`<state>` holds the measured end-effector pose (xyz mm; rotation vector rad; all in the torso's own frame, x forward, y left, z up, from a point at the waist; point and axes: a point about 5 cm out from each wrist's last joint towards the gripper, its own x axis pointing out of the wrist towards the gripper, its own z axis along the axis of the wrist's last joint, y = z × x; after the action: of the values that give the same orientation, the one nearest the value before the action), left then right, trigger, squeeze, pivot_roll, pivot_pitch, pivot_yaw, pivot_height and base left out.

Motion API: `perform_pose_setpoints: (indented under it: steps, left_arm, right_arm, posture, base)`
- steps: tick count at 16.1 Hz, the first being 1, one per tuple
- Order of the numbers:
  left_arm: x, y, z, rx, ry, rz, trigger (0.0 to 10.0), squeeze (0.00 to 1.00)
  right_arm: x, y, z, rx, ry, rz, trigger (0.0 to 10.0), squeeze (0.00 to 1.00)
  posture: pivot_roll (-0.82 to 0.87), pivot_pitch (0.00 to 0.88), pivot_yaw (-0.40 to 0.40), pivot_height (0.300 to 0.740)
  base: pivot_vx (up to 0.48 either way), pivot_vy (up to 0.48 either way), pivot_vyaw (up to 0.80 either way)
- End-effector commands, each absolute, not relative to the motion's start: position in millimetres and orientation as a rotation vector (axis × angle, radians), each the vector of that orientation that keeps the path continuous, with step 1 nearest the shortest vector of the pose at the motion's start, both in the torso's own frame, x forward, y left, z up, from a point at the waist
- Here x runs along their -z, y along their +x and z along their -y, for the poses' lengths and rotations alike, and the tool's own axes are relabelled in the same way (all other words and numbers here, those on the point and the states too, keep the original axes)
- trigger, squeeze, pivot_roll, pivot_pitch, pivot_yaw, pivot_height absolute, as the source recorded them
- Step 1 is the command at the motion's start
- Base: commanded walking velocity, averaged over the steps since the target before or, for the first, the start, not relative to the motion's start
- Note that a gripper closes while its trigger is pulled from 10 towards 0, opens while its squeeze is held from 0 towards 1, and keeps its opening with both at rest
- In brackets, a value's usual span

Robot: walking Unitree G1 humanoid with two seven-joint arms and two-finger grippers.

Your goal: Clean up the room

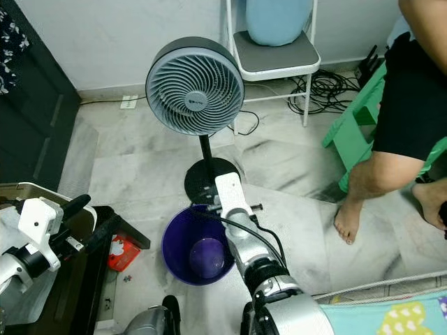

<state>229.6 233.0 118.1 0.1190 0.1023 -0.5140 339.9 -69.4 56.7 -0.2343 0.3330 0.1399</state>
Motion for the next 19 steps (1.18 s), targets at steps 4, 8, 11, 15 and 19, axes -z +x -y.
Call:
perform_pose_setpoints:
  steps: [4,8,11,15,19]
  left_arm:
    - [-118.6,229.1,-238.9,0.482,0.131,-0.108,10.0,0.0]
    - [-118.3,227.8,-240.1,0.479,0.132,-0.112,10.0,0.0]
    - [-118.5,228.2,-239.7,0.478,0.132,-0.111,10.0,0.0]
    - [-118.2,228.6,-240.0,0.475,0.134,-0.11,10.0,0.0]
    - [-117.8,230.2,-238.8,0.468,0.129,-0.104,10.0,0.0]
  right_arm:
    - [-58.0,337.8,55.1,-0.176,-0.2,-0.32,10.0,0.0]
    - [-63.5,332.6,26.8,-0.26,-0.149,-0.298,10.0,0.0]
    - [-63.0,328.9,17.8,-0.282,-0.15,-0.294,10.0,0.0]
    - [-66.4,328.3,11.6,-0.31,-0.138,-0.275,10.0,0.49]
    - [-67.1,327.5,9.7,-0.328,-0.144,-0.262,10.0,1.0]
  posture:
    - [0.1,0.278,0.068,0.74]
    - [0.1,0.277,0.07,0.74]
    - [0.1,0.275,0.068,0.74]
    - [0.1,0.271,0.064,0.74]
    - [0.1,0.263,0.06,0.74]
  base:
    - [0.0,0.0,0.0]
    - [0.0,0.0,0.0]
    - [0.0,0.0,0.0]
    - [0.0,0.0,0.0]
    - [0.0,0.0,0.0]
